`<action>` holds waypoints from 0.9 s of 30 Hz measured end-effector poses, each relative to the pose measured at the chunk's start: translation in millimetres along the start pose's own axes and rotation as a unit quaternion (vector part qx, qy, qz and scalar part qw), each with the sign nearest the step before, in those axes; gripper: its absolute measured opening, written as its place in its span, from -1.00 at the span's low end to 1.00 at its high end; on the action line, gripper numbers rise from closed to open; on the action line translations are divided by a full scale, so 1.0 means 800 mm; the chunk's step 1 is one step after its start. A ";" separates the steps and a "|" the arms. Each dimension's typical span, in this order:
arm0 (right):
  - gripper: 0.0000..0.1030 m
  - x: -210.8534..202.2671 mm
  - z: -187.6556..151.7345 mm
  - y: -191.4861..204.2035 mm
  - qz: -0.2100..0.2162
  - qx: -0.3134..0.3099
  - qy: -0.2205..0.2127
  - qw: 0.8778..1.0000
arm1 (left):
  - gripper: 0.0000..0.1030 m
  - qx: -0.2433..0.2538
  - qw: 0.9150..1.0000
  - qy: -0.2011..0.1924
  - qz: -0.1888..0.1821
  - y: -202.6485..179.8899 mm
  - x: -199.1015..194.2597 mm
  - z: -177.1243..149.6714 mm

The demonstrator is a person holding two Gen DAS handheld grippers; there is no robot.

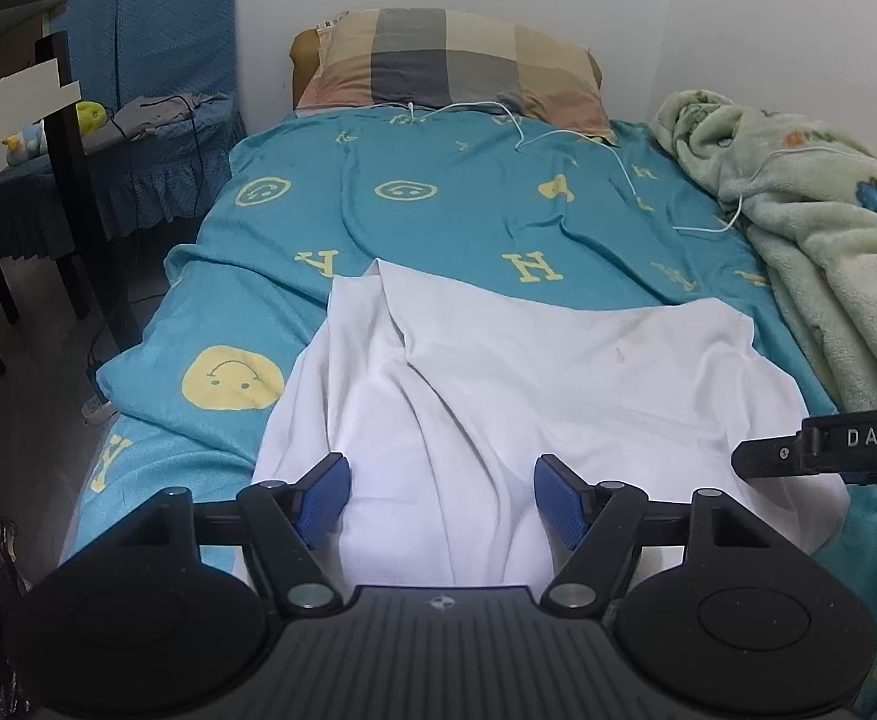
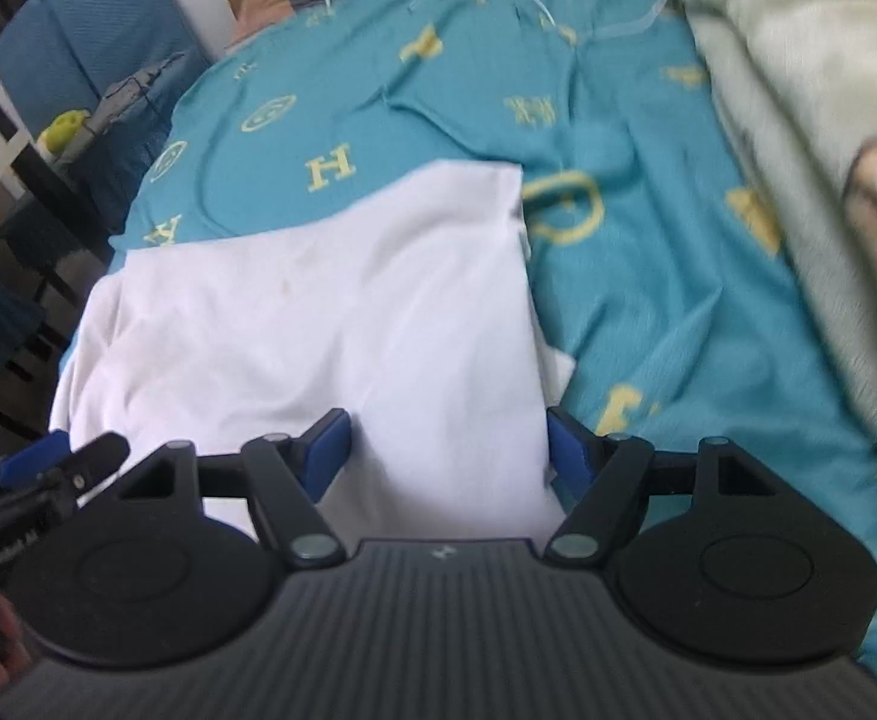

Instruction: Fold clothes

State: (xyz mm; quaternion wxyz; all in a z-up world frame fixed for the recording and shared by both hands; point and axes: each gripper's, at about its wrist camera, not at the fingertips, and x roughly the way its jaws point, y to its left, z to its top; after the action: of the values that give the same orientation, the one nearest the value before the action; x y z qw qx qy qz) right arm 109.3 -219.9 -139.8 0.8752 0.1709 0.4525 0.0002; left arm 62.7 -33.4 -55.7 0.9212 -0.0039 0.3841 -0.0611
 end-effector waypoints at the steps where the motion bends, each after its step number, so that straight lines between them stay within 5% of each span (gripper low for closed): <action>1: 0.40 0.003 0.000 -0.004 0.004 0.008 0.007 1.000 | 0.37 -0.005 1.000 0.002 -0.001 0.001 -0.003 0.000; 7: 0.40 -0.035 -0.001 -0.016 0.037 0.051 -0.029 0.998 | 0.46 -0.084 0.996 0.018 -0.029 0.010 -0.048 -0.005; 12: 0.41 -0.062 -0.004 -0.033 0.076 0.107 -0.051 0.990 | 0.59 -0.220 0.973 0.021 -0.067 0.029 -0.081 -0.017; 15: 0.41 -0.072 -0.011 -0.047 0.095 0.143 -0.056 0.984 | 0.59 -0.289 0.949 0.048 -0.116 0.036 -0.071 -0.033; 20: 0.45 -0.081 -0.017 -0.082 0.137 0.234 -0.061 0.961 | 0.59 -0.407 0.886 0.099 -0.200 0.045 -0.020 -0.068; 27: 0.44 -0.068 -0.021 -0.102 0.190 0.321 -0.040 0.927 | 0.59 -0.490 0.834 0.093 -0.235 0.058 0.029 -0.091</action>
State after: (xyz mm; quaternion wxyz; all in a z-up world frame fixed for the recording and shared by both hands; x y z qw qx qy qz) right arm 50.8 -300.4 -130.0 0.7746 0.5249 0.3524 0.0143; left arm 32.5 12.5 -126.3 0.7167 -0.5391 0.4352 -0.0793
